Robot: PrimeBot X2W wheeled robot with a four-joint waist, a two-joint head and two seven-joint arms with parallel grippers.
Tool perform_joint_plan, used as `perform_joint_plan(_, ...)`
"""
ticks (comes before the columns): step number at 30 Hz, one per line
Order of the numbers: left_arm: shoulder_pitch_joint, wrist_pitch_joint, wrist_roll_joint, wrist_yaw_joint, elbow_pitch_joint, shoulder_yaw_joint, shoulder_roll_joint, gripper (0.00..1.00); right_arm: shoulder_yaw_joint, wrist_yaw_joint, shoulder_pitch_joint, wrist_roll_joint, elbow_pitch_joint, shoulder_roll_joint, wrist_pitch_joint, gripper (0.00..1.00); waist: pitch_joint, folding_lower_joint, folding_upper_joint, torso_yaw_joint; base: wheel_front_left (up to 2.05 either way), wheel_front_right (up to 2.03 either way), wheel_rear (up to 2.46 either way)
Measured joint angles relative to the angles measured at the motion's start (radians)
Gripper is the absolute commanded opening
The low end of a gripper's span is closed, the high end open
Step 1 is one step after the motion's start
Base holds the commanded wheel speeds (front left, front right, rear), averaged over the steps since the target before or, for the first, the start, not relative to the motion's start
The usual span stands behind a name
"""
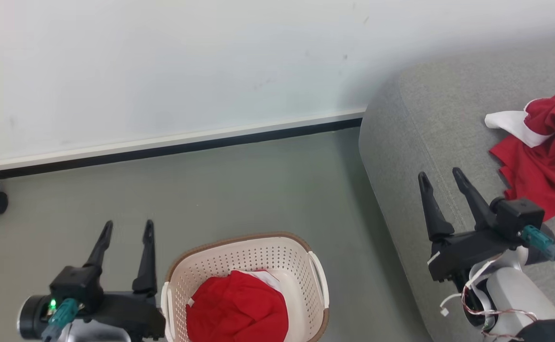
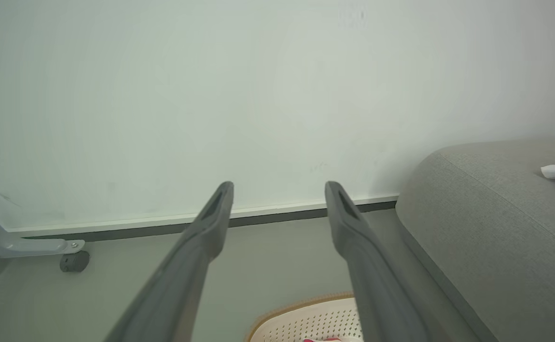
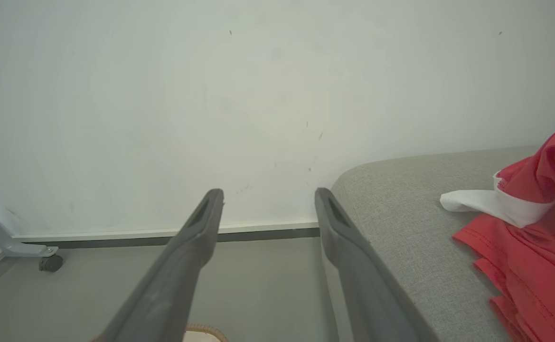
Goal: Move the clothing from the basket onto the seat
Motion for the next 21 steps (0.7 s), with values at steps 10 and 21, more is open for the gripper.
perform_joint_plan(10,0.054,-0.012,0.024,0.0,-0.012,0.105,-0.038,1.0,0.003,-0.027,0.075,0.0,-0.068,-0.01,0.043,1.0,-0.028,0.0,0.0001,0.016,0.0,0.0,0.0)
perform_joint_plan(21,0.099,-0.007,0.065,0.0,-0.037,0.147,-0.073,1.0,0.002,-0.053,0.117,0.0,-0.131,-0.032,0.095,1.0,-0.045,0.0002,0.0002,0.017,0.0,0.0,0.0)
